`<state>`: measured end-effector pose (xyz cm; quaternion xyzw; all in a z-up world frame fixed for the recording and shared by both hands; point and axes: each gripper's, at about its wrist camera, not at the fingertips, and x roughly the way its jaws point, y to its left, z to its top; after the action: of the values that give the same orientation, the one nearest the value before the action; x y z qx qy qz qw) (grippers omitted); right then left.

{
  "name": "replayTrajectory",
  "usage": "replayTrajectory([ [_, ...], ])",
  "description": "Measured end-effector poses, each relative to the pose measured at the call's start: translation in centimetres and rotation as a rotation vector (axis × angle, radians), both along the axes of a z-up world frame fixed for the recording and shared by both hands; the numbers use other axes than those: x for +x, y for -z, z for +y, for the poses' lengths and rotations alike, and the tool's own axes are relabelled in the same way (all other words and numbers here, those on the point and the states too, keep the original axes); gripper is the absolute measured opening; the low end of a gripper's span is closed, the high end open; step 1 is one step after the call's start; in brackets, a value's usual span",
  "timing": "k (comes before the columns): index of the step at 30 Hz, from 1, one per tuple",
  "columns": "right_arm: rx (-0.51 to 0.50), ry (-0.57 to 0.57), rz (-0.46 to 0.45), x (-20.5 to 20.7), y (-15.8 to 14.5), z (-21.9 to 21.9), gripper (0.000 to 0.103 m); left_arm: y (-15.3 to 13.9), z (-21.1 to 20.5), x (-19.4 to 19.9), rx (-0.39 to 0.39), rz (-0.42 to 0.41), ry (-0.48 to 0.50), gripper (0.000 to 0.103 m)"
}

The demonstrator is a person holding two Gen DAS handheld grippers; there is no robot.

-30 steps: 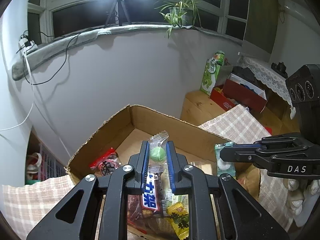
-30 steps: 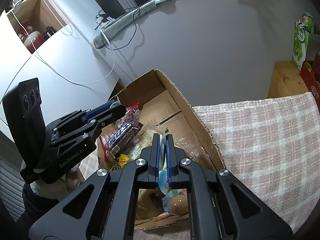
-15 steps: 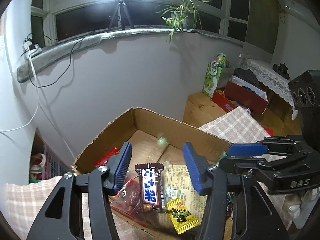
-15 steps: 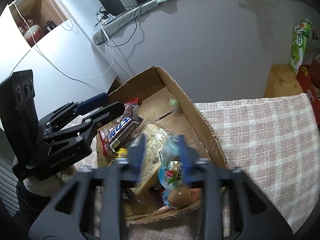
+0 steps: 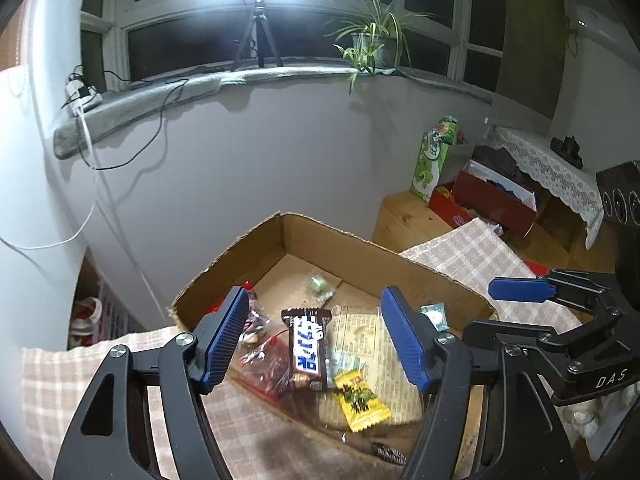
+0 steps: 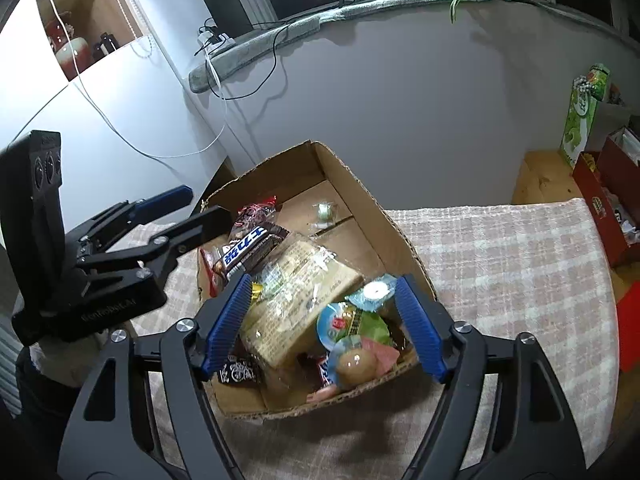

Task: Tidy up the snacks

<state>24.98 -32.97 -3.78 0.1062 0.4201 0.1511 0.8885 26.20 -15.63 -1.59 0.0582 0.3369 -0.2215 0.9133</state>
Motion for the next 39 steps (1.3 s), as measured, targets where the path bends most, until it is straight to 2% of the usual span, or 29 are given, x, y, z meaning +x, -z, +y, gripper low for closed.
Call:
replayTrajectory([
  [4,-0.013,0.008,-0.019,-1.1,-0.6,-0.1,0.081,-0.6,0.7,-1.2,-0.009,-0.008,-0.011,0.070],
  [8,-0.021,0.016,-0.037,-2.6,-1.2,0.0,0.082,-1.1,1.4,-2.7,-0.024,-0.020,-0.027,0.075],
  [17,-0.071,0.051,-0.108,-6.4,-2.4,0.9,0.082,-1.7,2.8,-6.5,-0.060,-0.044,-0.047,0.075],
  [19,-0.084,0.071,-0.128,-7.4,-2.7,0.9,0.086,-1.6,3.4,-7.6,-0.075,-0.050,-0.057,0.075],
  [20,-0.092,0.081,-0.138,-7.8,-2.8,0.9,0.092,-1.6,3.6,-8.1,-0.084,-0.051,-0.064,0.075],
  [21,-0.101,0.093,-0.152,-8.3,-2.9,0.9,0.093,-1.5,3.9,-8.6,-0.090,-0.051,-0.072,0.075],
  [28,-0.203,0.172,-0.249,-11.2,-4.0,1.7,0.094,-1.2,5.3,-11.4,-0.103,-0.073,-0.141,0.080],
  [29,-0.216,0.185,-0.258,-11.6,-4.0,1.8,0.096,-1.2,5.5,-11.7,-0.104,-0.077,-0.151,0.081],
  [30,-0.227,0.198,-0.267,-11.9,-4.1,1.8,0.102,-1.2,5.7,-12.0,-0.103,-0.079,-0.158,0.080],
  [35,-0.261,0.247,-0.320,-13.5,-4.6,1.9,0.103,-0.8,6.5,-13.2,-0.111,-0.075,-0.200,0.081],
  [39,-0.265,0.263,-0.328,-14.2,-4.6,1.9,0.103,-0.6,6.7,-13.8,-0.094,-0.075,-0.221,0.081],
])
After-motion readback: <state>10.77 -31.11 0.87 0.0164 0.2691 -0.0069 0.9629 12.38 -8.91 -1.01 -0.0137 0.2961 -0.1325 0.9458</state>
